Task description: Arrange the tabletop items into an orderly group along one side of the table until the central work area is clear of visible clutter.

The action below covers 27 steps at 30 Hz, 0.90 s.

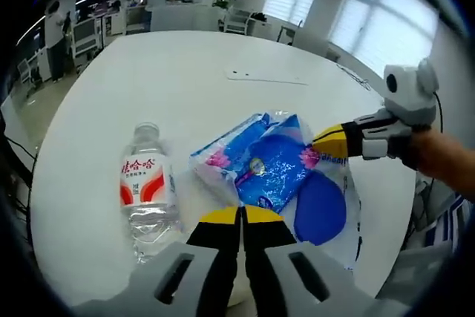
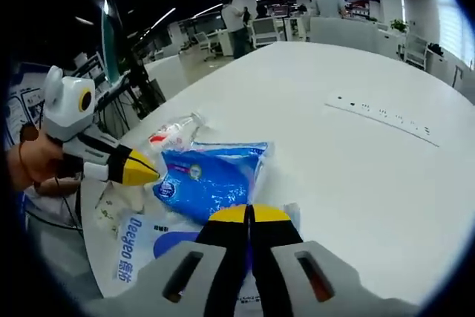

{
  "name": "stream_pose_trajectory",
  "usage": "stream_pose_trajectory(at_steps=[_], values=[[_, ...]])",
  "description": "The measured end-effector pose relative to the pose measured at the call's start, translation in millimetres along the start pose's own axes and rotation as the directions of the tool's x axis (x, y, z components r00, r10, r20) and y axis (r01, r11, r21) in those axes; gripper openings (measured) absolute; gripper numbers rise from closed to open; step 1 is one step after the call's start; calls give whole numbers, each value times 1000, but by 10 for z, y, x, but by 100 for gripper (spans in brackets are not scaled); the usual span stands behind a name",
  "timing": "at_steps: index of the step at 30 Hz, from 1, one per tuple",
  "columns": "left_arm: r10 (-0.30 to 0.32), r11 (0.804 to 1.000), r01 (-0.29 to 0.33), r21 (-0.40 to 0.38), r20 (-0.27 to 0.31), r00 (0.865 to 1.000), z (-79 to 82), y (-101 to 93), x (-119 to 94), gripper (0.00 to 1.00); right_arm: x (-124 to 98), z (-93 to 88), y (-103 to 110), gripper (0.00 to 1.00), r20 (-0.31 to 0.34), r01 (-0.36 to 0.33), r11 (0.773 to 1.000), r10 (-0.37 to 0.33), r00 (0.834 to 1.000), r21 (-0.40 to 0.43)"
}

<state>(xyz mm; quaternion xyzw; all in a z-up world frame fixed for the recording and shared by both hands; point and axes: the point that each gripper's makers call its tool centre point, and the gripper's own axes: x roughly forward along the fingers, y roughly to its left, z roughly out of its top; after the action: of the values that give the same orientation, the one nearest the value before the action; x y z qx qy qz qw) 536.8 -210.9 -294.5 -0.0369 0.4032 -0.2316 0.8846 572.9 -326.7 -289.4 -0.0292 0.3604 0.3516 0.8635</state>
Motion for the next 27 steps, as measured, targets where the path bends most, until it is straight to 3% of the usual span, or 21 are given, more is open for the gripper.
stream_pose_trajectory(at_steps=[27], values=[[-131, 989, 126, 78, 69, 989, 420, -643, 79, 0, -667, 108, -394, 0, 95, 112, 992, -117, 988, 63]])
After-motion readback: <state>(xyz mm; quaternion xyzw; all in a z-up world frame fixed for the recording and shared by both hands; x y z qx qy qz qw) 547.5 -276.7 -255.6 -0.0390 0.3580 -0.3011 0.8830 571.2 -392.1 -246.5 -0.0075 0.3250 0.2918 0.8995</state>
